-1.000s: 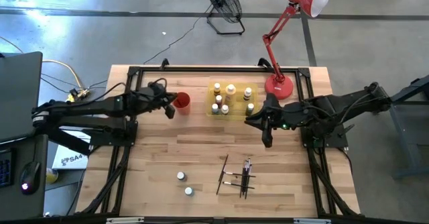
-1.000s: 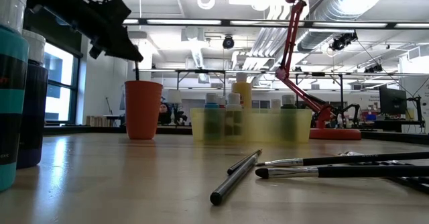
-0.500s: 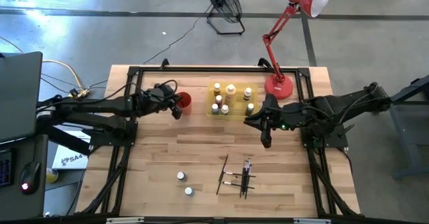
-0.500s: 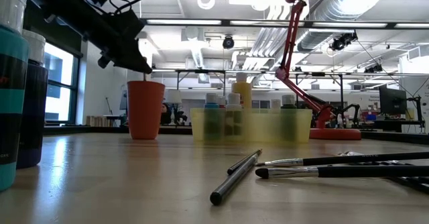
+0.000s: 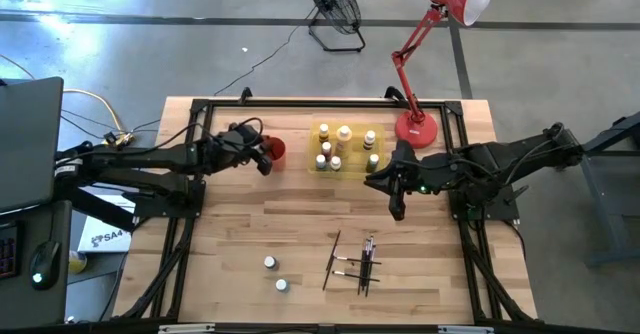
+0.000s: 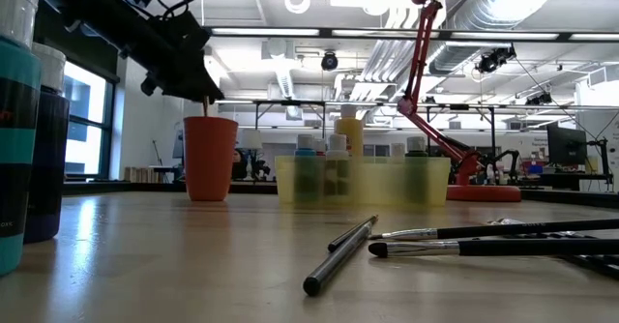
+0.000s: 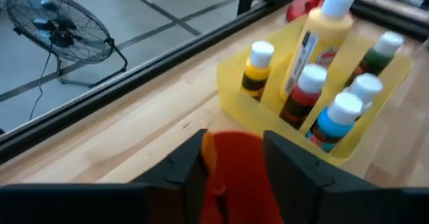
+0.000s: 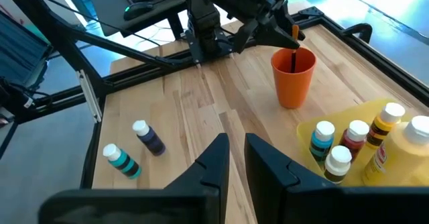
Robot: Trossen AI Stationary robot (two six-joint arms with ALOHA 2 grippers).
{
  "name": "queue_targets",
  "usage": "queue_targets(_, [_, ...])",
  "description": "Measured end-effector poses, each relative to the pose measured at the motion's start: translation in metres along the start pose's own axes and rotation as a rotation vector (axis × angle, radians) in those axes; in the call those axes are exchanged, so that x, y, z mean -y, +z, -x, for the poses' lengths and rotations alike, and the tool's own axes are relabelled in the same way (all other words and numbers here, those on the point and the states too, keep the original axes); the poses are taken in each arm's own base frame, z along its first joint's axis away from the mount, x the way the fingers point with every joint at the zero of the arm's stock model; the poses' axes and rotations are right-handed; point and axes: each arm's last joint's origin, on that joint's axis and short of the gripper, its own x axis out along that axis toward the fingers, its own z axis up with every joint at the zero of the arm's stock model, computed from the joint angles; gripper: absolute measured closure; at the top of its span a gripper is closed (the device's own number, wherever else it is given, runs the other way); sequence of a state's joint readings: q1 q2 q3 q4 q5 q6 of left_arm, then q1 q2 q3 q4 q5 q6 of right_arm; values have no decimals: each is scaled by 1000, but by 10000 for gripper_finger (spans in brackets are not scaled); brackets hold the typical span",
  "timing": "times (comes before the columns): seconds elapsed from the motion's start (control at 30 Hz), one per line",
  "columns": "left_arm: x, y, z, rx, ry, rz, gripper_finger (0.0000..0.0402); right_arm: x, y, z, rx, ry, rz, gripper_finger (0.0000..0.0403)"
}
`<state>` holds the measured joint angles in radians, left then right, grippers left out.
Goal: Pick & Place Paint Supplies
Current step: Put the orange paintbrush into the orange cup, then put the silver paintbrush into the orange cup
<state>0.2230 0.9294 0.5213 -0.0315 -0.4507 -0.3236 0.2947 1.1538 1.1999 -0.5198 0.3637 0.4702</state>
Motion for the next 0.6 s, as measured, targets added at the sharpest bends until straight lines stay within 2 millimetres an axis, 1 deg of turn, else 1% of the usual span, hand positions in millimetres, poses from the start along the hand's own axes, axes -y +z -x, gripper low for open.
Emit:
queue_targets(0.13, [0,8,4,74,8,25,214,0,0,0,0,0,0,364])
queue_targets(0.27, [-2,23,11,150,79,-11,188,0,0,0,0,0,0,364])
queue_targets(0.43, [-1,51,27,243,89,-57,183,0,0,0,0,0,0,364])
queue_targets(0.53, [0,70,38,302,73,-45,183,0,0,0,0,0,0,364])
queue_targets(0.6, [1,82,46,340,33,-32,183,0,0,0,0,0,0,364])
